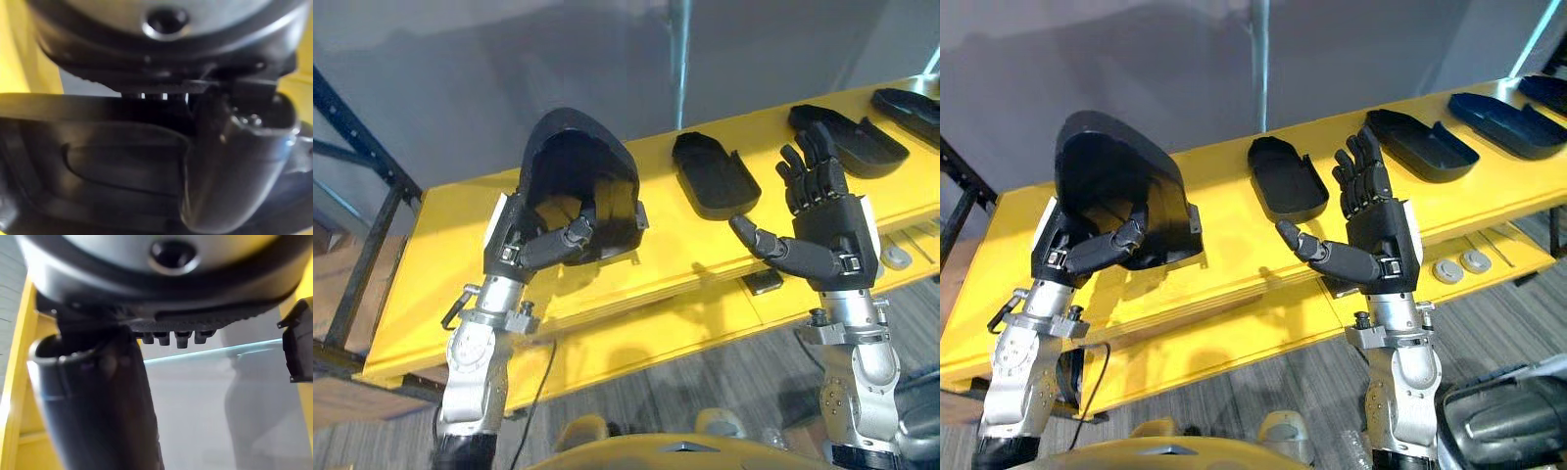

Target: Walk over and take three plastic housings, then place them on the shelf

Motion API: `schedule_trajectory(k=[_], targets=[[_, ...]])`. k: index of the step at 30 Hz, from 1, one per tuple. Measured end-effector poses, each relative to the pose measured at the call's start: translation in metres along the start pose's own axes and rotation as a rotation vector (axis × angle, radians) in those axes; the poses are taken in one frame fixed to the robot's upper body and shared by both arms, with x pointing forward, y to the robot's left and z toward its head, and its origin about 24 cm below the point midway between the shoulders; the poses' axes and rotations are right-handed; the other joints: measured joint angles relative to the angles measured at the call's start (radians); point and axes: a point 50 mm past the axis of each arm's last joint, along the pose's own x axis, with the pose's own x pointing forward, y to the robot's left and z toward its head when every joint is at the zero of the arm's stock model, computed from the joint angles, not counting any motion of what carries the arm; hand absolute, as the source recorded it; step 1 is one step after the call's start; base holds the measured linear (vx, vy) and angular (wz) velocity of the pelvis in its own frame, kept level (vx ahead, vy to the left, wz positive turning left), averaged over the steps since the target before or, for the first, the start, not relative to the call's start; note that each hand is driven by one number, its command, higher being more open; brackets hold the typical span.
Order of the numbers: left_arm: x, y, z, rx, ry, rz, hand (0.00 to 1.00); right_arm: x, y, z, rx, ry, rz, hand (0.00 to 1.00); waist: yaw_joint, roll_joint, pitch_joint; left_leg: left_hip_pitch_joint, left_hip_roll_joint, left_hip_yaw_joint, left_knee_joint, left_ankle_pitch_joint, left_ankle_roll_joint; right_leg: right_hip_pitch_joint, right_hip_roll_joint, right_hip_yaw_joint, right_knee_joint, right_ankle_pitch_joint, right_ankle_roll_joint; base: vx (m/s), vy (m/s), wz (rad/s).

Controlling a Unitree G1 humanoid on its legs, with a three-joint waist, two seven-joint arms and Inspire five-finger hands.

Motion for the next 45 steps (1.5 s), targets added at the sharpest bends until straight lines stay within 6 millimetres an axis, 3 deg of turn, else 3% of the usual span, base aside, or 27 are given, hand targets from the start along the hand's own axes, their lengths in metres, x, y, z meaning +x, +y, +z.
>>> schedule_trajectory(k=[5,10,18,25,29,37,45], targets=[[0.020,0.006,-0.004,-0.081,0.028,0.061,0.00,-0.010,0.003,-0.006,0.053,0.038,-0.020,1.00,-0.028,-0.038,-0.011,0.014,-0.026,0.037,-0.088,0.042,0.012,-0.001,-0.018,0.015,-0.091,0.060,0.015,0.07,0.098,-0.11],[0.039,0.016,-0.016,-0.166,0.097,0.131,0.00,-0.006,0.004,-0.007,0.052,0.049,0.020,1.00,-0.056,-0.040,-0.012,0.016,-0.021,0.040,-0.106,0.051,0.004,-0.009,-0.011,0.010,-0.101,0.064,0.018,0.08,-0.017,0.02],[0.075,0.037,-0.031,-0.350,0.238,0.262,0.00,0.010,0.007,-0.007,0.029,0.087,0.139,1.00,-0.102,-0.022,0.006,0.031,-0.024,0.045,-0.157,0.078,0.002,-0.022,-0.007,0.022,-0.101,0.071,0.010,-0.01,-0.006,-0.04],[0.092,0.038,-0.029,-0.358,0.303,0.271,0.00,0.013,0.017,-0.014,0.071,0.131,0.190,1.00,-0.103,0.007,0.064,0.026,-0.019,0.051,-0.211,0.112,-0.014,-0.046,0.004,0.021,-0.098,0.070,0.009,-0.07,-0.038,0.01],[0.083,0.044,-0.049,-0.313,0.458,0.275,0.00,0.015,0.020,-0.012,0.073,0.120,0.195,1.00,-0.103,0.008,0.084,0.023,-0.017,0.053,-0.213,0.119,-0.009,-0.048,0.006,0.019,-0.098,0.071,0.010,0.01,-0.002,0.01],[0.094,0.052,-0.037,-0.191,0.526,0.165,0.00,0.019,0.033,-0.002,0.107,0.071,0.230,1.00,-0.099,0.002,0.087,0.034,-0.018,0.037,-0.212,0.121,-0.009,-0.028,0.002,-0.005,-0.099,0.071,0.010,0.02,-0.005,0.06],[0.094,0.101,-0.018,0.020,0.590,0.226,0.00,0.018,0.032,-0.005,0.111,0.101,0.219,1.00,-0.109,0.005,0.089,0.044,-0.018,0.039,-0.233,0.130,-0.017,-0.026,0.004,-0.005,-0.101,0.072,0.012,-0.03,-0.007,-0.01]])
